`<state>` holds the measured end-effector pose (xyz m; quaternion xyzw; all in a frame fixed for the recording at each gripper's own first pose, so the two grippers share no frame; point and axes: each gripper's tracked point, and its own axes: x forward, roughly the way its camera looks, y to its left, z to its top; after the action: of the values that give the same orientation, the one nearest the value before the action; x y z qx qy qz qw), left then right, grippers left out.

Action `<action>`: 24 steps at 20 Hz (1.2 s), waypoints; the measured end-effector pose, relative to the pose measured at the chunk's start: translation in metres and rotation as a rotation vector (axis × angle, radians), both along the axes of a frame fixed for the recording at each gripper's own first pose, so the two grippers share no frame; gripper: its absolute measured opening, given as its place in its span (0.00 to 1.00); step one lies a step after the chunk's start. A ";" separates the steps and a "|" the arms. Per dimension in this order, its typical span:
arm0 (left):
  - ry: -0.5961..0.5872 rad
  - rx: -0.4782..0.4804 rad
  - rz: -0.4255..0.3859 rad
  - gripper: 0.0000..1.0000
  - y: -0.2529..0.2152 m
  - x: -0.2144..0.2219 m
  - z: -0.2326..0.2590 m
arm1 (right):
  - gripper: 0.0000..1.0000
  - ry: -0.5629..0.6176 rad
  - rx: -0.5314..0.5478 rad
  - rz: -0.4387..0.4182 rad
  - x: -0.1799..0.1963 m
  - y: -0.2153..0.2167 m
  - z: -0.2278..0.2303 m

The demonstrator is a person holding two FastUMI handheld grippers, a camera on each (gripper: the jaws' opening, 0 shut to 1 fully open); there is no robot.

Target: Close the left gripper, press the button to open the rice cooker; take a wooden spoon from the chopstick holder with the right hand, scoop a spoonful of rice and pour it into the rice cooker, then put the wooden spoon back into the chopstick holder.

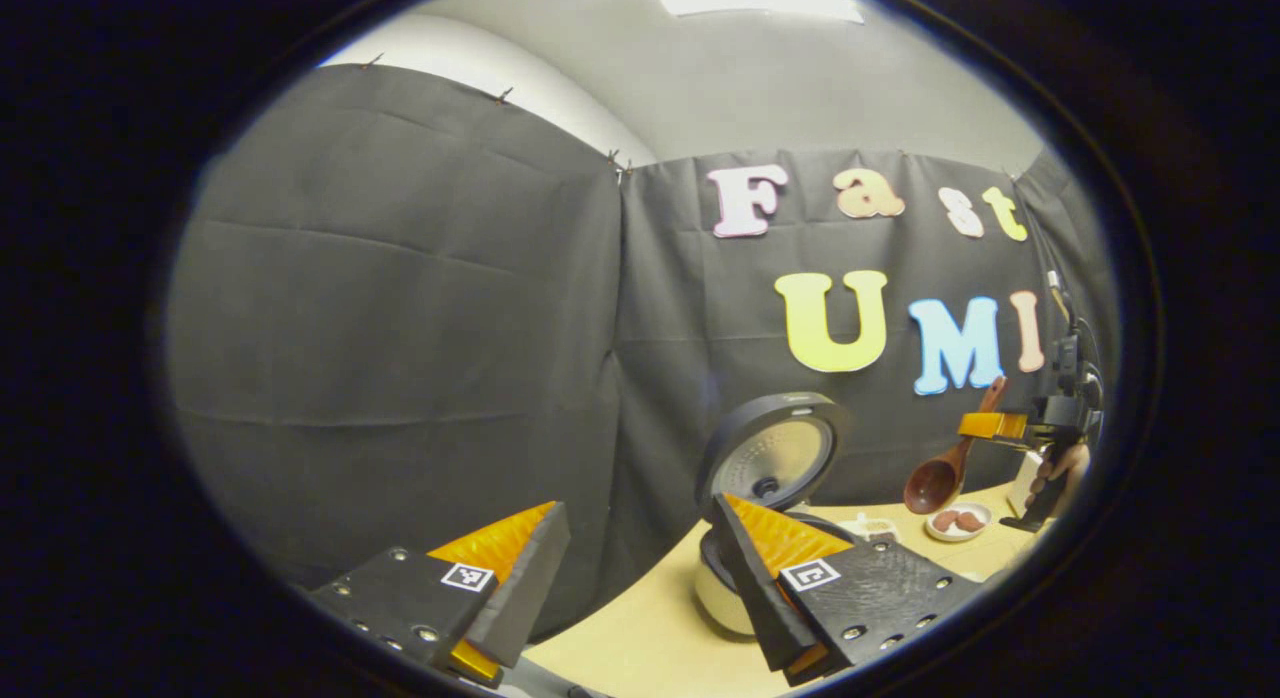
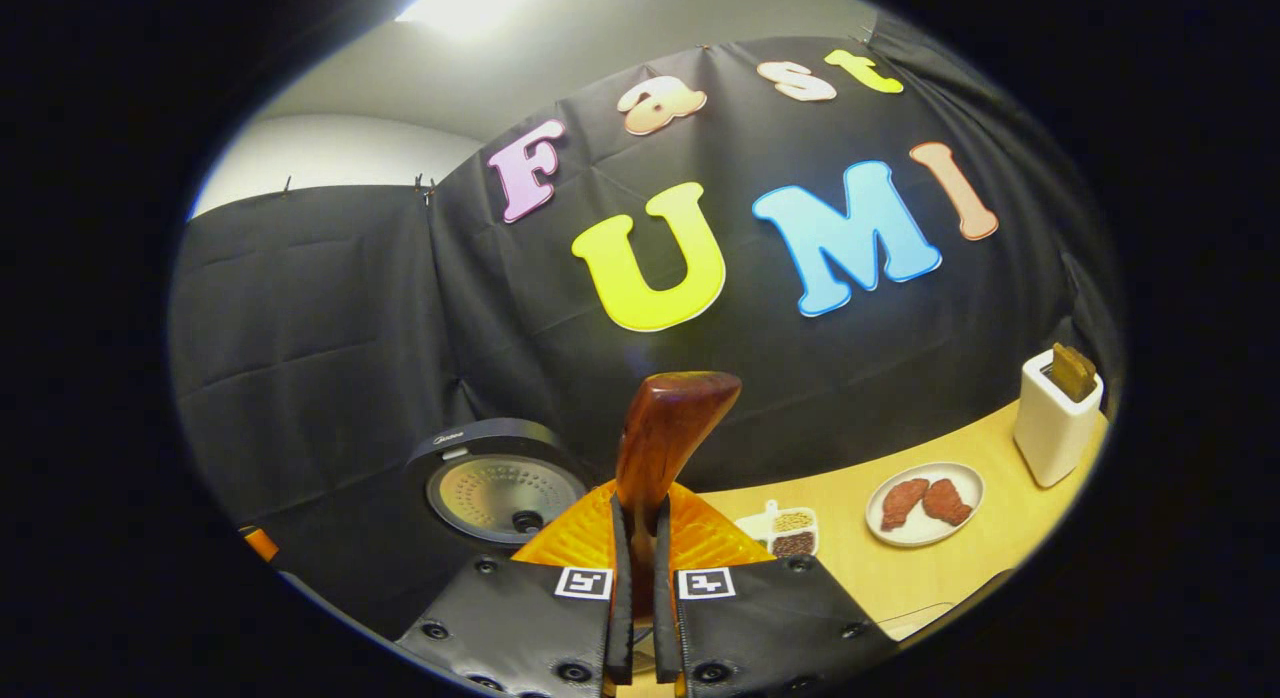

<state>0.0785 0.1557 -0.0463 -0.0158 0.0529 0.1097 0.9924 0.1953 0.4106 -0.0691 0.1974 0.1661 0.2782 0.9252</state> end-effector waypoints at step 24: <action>-0.028 0.003 -0.200 0.88 -0.162 -0.018 0.029 | 0.10 0.086 -0.163 -0.368 -0.020 -0.318 -0.055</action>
<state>0.0604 -0.0060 -0.0169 -0.0106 0.0400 0.0099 0.9991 0.1753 0.0924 -0.1239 0.1606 0.1886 0.0814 0.9654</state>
